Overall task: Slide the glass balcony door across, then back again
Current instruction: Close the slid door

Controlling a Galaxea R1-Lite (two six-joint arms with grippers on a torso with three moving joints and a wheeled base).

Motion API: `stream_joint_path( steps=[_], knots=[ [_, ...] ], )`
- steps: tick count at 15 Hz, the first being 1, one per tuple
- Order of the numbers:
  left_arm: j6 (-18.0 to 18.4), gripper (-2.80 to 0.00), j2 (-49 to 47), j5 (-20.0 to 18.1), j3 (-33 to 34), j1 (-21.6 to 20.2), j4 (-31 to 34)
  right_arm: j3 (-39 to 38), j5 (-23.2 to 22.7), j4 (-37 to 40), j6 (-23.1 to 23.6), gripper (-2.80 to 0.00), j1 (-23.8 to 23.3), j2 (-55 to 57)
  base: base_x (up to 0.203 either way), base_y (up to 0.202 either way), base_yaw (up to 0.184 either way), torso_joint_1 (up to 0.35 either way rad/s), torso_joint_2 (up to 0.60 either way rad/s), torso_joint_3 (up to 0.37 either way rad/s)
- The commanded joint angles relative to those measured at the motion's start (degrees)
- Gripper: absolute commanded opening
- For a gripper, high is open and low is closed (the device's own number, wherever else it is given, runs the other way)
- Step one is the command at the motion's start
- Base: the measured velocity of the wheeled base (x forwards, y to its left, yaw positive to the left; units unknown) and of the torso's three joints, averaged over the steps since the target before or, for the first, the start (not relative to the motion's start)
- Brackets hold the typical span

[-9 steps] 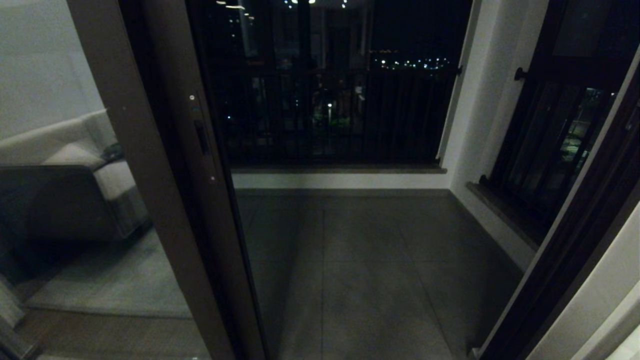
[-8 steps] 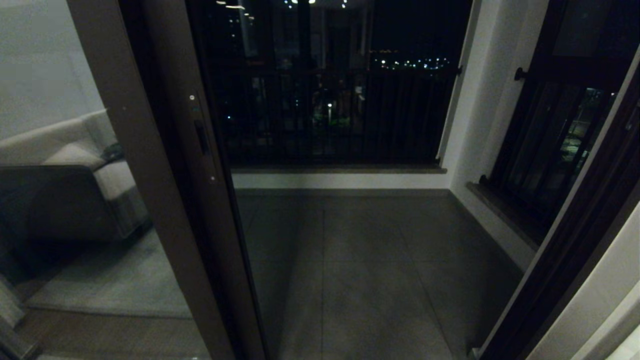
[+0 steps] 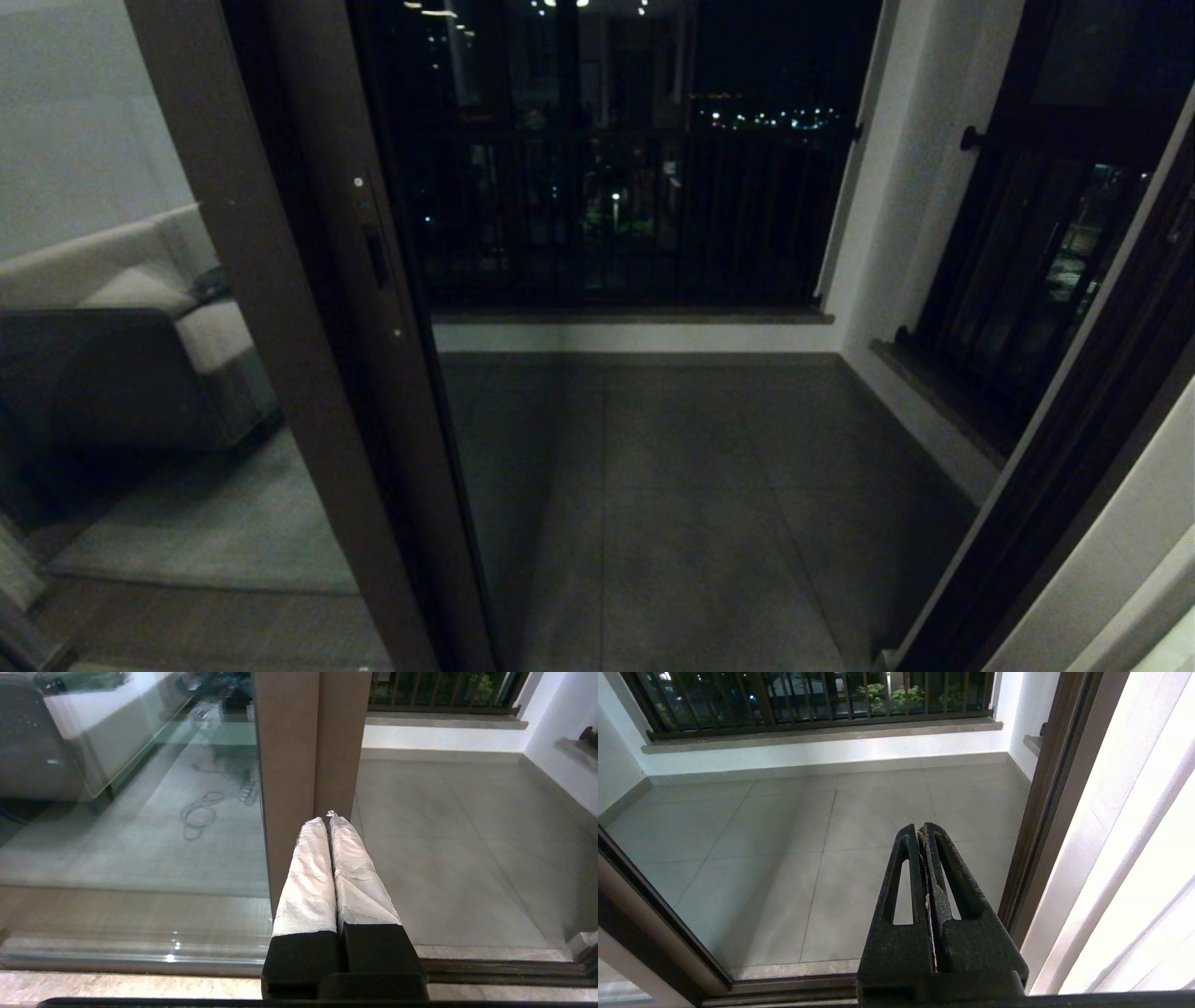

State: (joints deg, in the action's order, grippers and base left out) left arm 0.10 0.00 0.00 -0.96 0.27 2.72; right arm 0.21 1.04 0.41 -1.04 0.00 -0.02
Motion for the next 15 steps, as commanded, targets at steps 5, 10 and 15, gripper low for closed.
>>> stream_joint_path(
  steps=[5,10,15],
  knots=[
    [-0.01,-2.8,0.0,0.0,0.0,0.0,0.01,-0.03,0.28,-0.15,-0.81,-2.8,0.0,0.02,0.0,0.0,0.0,0.0,0.0,0.0],
    [2.62,-2.8,0.0,-0.07,0.0,-0.01,0.09,-0.03,0.28,-0.15,-0.81,-2.8,0.0,0.02,0.0,0.0,0.0,0.0,0.0,0.0],
    [3.38,-2.8,-0.39,-0.07,-2.75,0.0,0.19,-0.03,0.28,-0.15,-0.81,-2.8,0.0,0.02,0.0,0.0,0.0,0.0,0.0,0.0]
  ],
)
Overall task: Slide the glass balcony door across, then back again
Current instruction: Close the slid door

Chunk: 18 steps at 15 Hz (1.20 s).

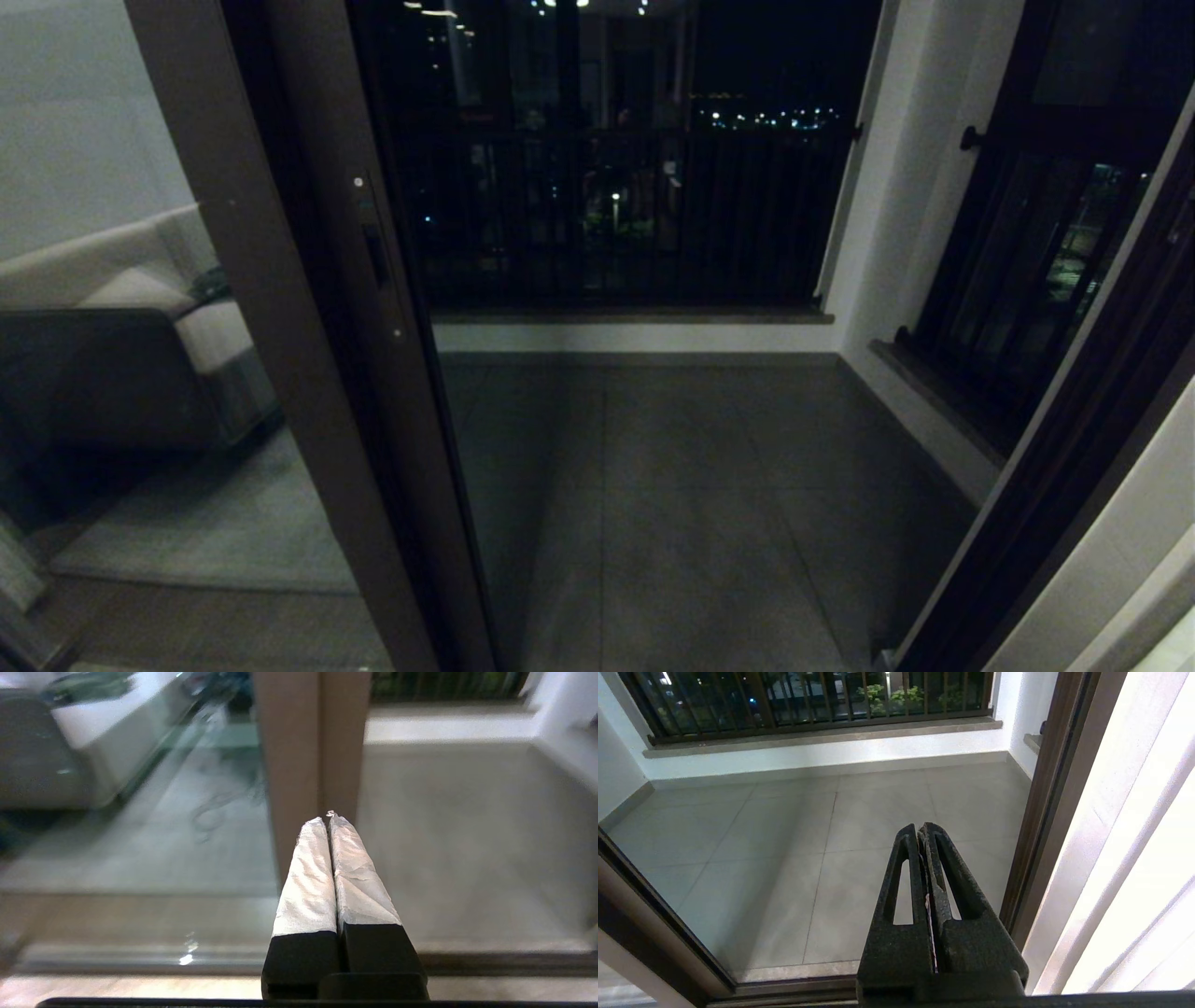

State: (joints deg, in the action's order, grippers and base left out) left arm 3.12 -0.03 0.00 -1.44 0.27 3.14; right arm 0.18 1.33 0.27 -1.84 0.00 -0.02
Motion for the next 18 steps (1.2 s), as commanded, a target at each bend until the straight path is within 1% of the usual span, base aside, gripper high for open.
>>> stream_joint_path(
  steps=[1,2,4,6,7,9,10,11,12,13,14,16,17,18],
  knots=[
    [0.59,-2.8,-1.65,-0.54,-7.1,0.0,0.19,-0.01,-0.01,0.0,0.0,-2.8,0.0,0.02,0.0,0.0,0.0,0.0,0.0,0.0],
    [0.7,-2.8,-3.69,-1.68,-12.4,0.0,0.64,-0.01,-0.01,0.0,0.0,-2.8,0.0,0.02,0.0,0.0,0.0,0.0,0.0,0.0],
    [0.91,-2.8,-11.06,-5.8,-22.05,-0.04,1.52,-0.01,-0.01,0.0,0.0,-2.8,0.0,0.02,0.0,0.0,0.0,0.0,0.0,0.0],
    [1.11,-2.8,-18.23,-10.28,-27.57,-0.07,1.93,-0.01,-0.01,0.0,0.0,-2.8,0.0,0.02,0.0,0.0,0.0,0.0,0.0,0.0],
    [1.07,-2.8,-21.65,-11.64,-29.7,-0.08,2.05,-0.01,-0.01,0.0,0.0,-2.8,0.0,0.02,0.0,0.0,0.0,0.0,0.0,0.0],
    [0.83,-2.8,-28.91,-12.73,-32.76,-0.09,2.47,-0.01,-0.01,0.0,0.0,-2.8,0.0,0.02,0.0,0.0,0.0,0.0,0.0,0.0],
    [-0.05,-2.8,-33.14,-12.97,-35.5,-0.05,2.59,-0.01,-0.01,0.0,0.0,-2.8,0.0,0.02,0.0,0.0,0.0,0.0,0.0,0.0],
    [-1.29,-2.8,-36.35,-13.15,-39.69,0.07,2.81,-0.01,-0.01,0.0,0.0,-2.8,0.0,0.02,0.0,0.0,0.0,0.0,0.0,0.0],
    [-2.27,-2.8,-40.01,-13.66,-45.32,0.31,3.6,-0.01,-0.01,0.0,0.0,-2.8,0.0,0.02,0.0,0.0,0.0,0.0,0.0,0.0],
    [-2.88,-2.8,-43.38,-15.02,-51.18,0.76,5.34,-0.01,-0.01,0.0,0.0,-2.8,0.0,0.02,0.0,0.0,0.0,0.0,0.0,0.0],
    [-3.23,-2.8,-46.44,-17.31,-56.71,1.26,7.92,-0.01,-0.01,0.0,0.0,-2.8,0.0,0.02,0.0,0.0,0.0,0.0,0.0,0.0],
    [-3.73,-2.8,-53.59,-24.42,-67.4,2.11,13.6,-0.01,-0.01,0.0,0.0,-2.8,0.0,0.02,0.0,0.0,0.0,0.0,0.0,0.0],
    [-4.05,-2.8,-57.29,-26.47,-71.48,2.65,16.28,-0.04,-0.01,-0.04,0.0,-2.8,0.0,0.02,0.0,0.0,0.0,0.0,0.0,0.0],
    [-4.87,-2.8,-61.2,-27.64,-74.97,3.93,18.98,-0.04,0.05,-0.12,0.03,-2.8,0.0,0.02,0.0,0.0,0.0,0.0,0.0,0.0]
  ],
)
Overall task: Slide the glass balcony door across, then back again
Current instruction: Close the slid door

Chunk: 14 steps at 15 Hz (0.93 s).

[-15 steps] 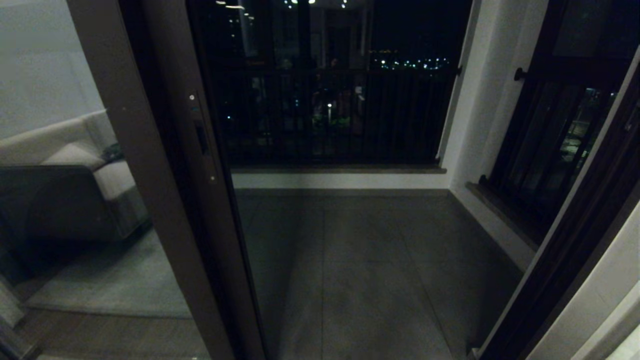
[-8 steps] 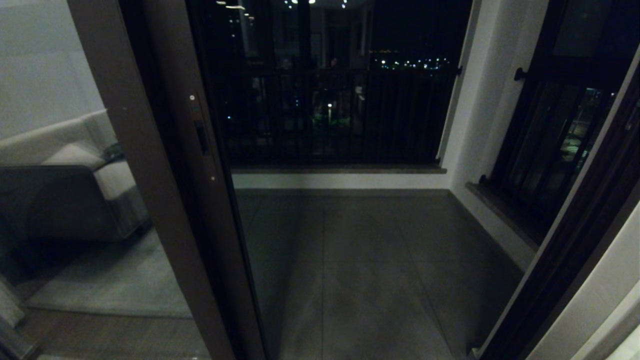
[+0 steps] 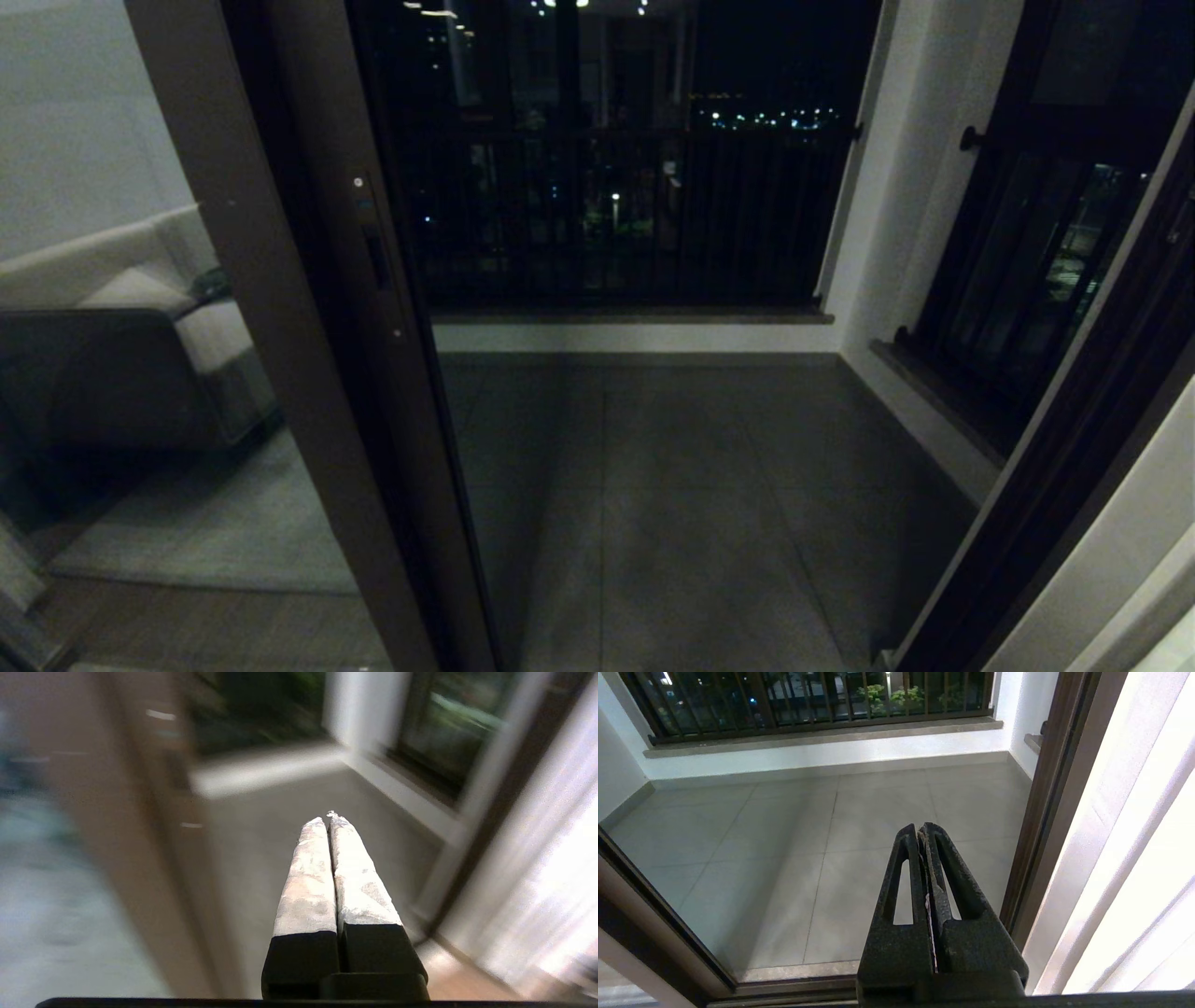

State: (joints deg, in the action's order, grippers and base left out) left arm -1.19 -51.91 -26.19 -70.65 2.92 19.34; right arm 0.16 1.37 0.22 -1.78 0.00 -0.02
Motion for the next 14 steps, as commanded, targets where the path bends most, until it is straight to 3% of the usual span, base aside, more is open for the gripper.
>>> stream_joint_path(
  steps=[1,4,8,10,11,14],
  knots=[
    [-1.99,-2.8,-13.63,-1.95,-9.26,2.31,4.81,-0.07,-0.05,-0.13,-0.15,-2.8,0.0,0.02,0.0,0.0,0.0,0.0,0.0,0.0],
    [-4.64,-2.8,-24.74,-2.21,-18.76,3.69,12.34,-0.07,0.04,-0.13,-0.07,-2.8,0.0,0.02,0.0,0.0,0.0,0.0,0.0,0.0],
    [-5.22,-2.8,-39.65,4.8,-29.11,4.23,15.35,-0.07,-0.04,-0.13,-0.15,-2.8,0.0,0.02,0.0,0.0,0.0,0.0,0.0,0.0],
    [-5.27,-2.8,-43.83,6.8,-32.05,6.47,15.69,-0.07,0.04,-0.13,-0.07,-2.8,0.0,0.02,0.0,0.0,0.0,0.0,0.0,0.0],
    [-5.15,0.0,-45.09,7.34,-32.67,7.48,15.53,-0.07,0.04,-0.13,-0.15,-2.8,0.0,0.02,0.0,0.0,0.0,0.0,0.0,0.0],
    [-2.98,0.0,-47.16,6.87,-36.05,7.72,15.47,-0.07,0.04,-0.13,-0.15,-2.8,0.0,0.02,0.0,0.0,0.0,0.0,0.0,0.0]
  ],
)
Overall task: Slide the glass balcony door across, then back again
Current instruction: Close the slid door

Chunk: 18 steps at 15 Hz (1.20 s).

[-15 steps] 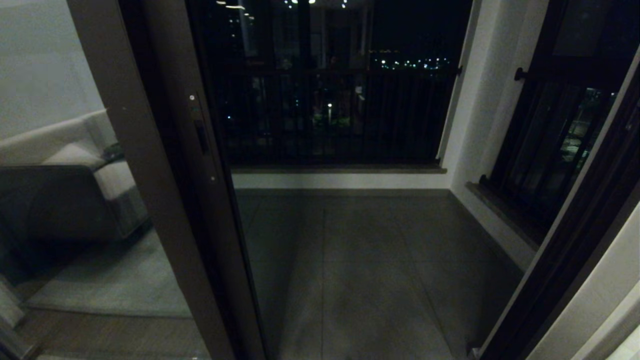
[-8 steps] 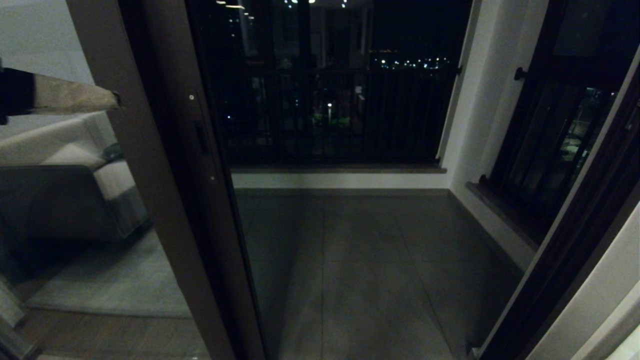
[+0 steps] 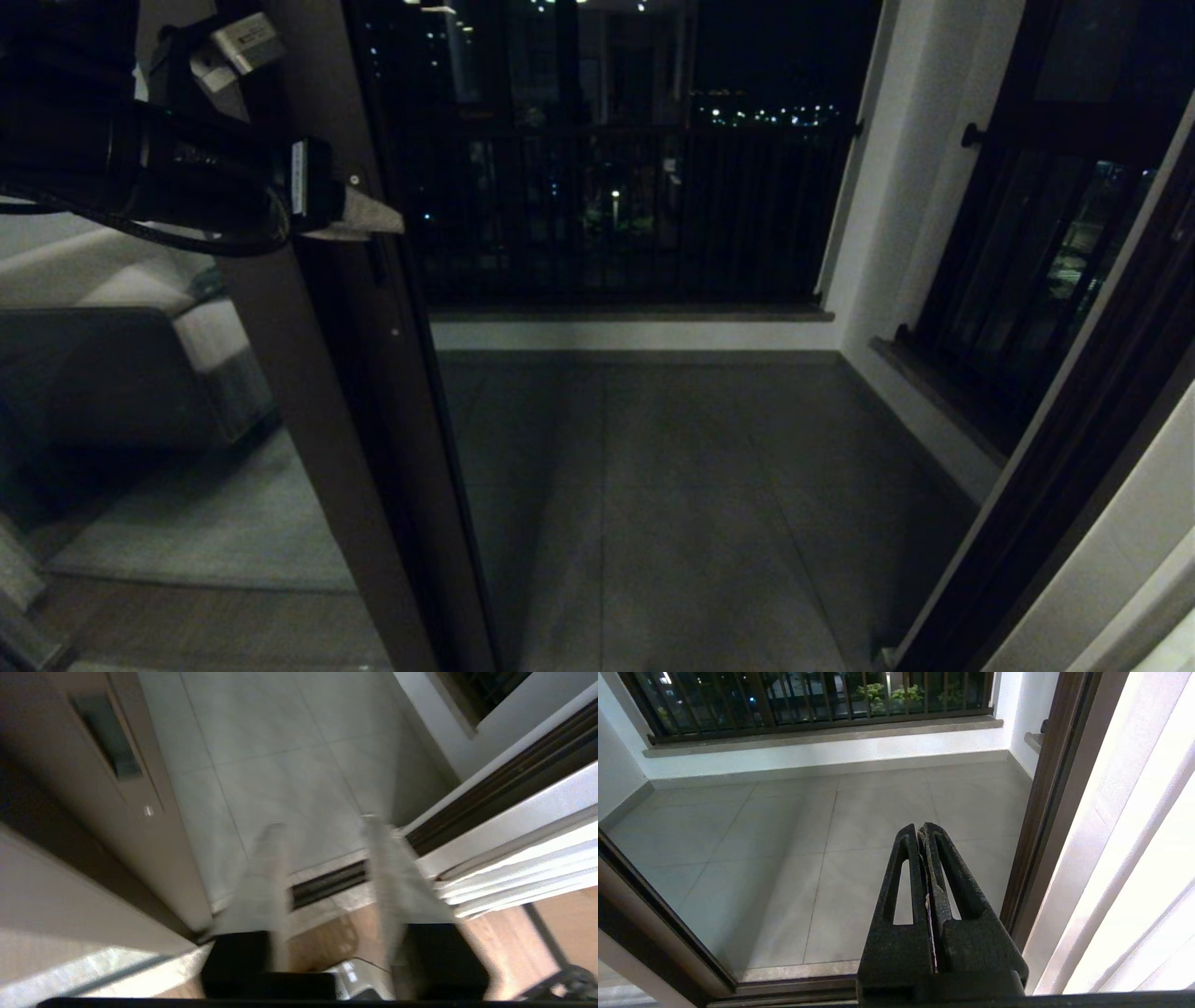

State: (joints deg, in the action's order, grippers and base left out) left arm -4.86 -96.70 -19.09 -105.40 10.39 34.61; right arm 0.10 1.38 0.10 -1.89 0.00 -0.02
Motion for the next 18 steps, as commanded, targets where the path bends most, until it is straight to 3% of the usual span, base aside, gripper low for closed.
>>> stream_joint_path(
  steps=[1,6,10,14,18],
  knots=[
    [1.33,0.0,-2.08,-0.42,-0.94,0.24,0.19,-0.01,0.02,-0.01,0.03,-2.8,0.0,0.02,0.0,0.0,0.0,0.0,0.0,0.0],
    [3.37,0.0,-1.0,-0.71,2.33,-0.02,-0.54,-0.01,0.02,-0.01,0.03,-2.8,0.0,0.02,0.0,0.0,0.0,0.0,0.0,0.0],
    [4.61,0.0,-1.83,-2.69,8.7,-1.87,-15.91,-0.01,0.02,-0.01,-0.01,-2.8,0.0,0.02,0.0,0.0,0.0,0.0,0.0,0.0],
    [7.53,0.0,-6.63,-3.68,9.15,-4.21,-17.01,-0.01,0.02,-0.01,-0.05,-2.8,0.0,0.02,0.0,0.0,0.0,0.0,0.0,0.0],
    [7.86,0.0,-7.79,-3.7,8.98,-4.59,-17.03,-0.01,0.02,-0.01,0.02,-2.8,0.0,0.02,0.0,0.0,0.0,0.0,0.0,0.0]
  ],
)
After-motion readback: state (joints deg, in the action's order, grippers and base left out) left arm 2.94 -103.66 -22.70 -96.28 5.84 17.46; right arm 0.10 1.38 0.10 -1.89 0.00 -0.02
